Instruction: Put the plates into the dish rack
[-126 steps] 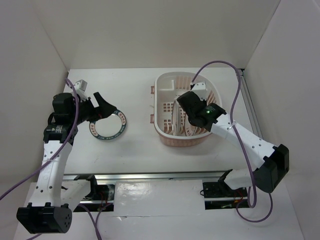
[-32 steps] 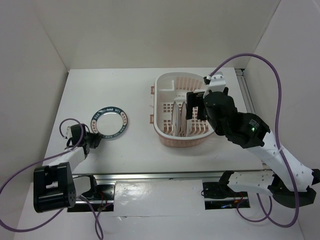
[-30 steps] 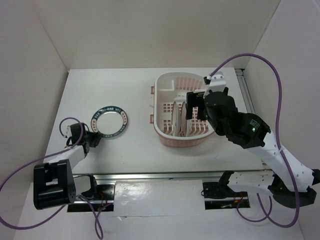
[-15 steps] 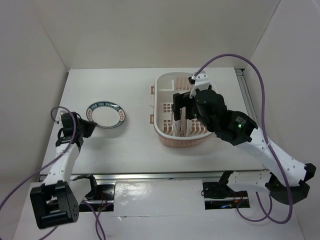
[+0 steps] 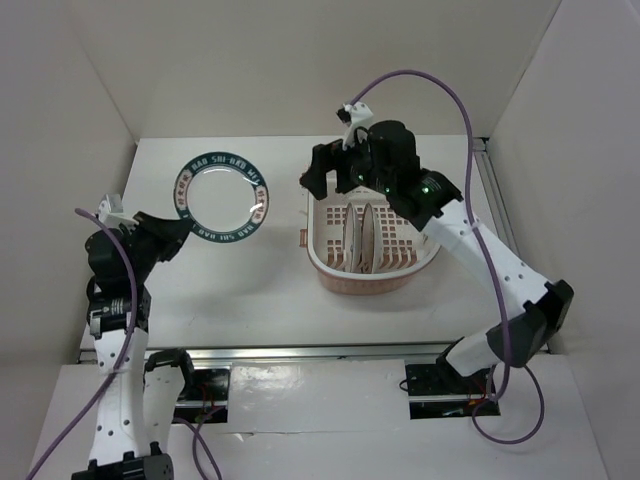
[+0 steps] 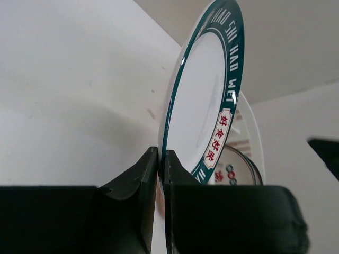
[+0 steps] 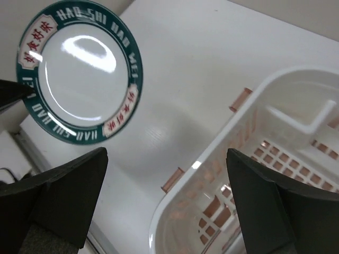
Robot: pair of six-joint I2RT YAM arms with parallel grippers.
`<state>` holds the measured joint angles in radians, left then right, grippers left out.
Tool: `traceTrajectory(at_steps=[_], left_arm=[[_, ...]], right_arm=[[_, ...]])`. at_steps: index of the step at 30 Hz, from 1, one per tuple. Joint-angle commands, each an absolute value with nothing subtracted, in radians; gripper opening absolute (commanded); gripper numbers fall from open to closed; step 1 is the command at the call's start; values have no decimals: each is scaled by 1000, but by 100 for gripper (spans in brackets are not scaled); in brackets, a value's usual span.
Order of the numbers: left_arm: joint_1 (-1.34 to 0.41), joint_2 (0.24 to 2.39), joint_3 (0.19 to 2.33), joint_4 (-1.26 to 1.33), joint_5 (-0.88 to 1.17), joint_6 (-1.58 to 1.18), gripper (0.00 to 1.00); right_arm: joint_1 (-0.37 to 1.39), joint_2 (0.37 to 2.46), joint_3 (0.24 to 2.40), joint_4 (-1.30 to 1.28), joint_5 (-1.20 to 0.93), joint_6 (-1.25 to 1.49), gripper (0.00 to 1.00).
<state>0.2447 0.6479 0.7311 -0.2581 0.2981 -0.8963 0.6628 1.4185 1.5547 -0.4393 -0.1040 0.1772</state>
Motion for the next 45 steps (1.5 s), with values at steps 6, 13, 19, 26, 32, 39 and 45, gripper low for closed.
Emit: traceTrajectory(at_steps=[6,13,19,26,32,39,45], left_arm=[[249,578,755,-2,653,-926,0],[249,601,654,251,770,-1084,0],[249,669,669,237,769,-1083,5],[239,779,885,-170,654,-769,100],[239,834,930,-376,609,-623,100],[230,834,865,-376,613,-586,100],[230,834,845,-364,640,-554,100]], right_arm=[[580,1584,1701,-250,-555,204,100],[609,1632,1625,-146,-636,302,87],[629,1634,1624,-175,-574,333,0],[656,1342,1661,-432,84,273,0],[666,1128,1692,-658,454,261,0],[666,1094,1730,-1009,849,331,0],[666,1094,1614,-1075,942,368,0]])
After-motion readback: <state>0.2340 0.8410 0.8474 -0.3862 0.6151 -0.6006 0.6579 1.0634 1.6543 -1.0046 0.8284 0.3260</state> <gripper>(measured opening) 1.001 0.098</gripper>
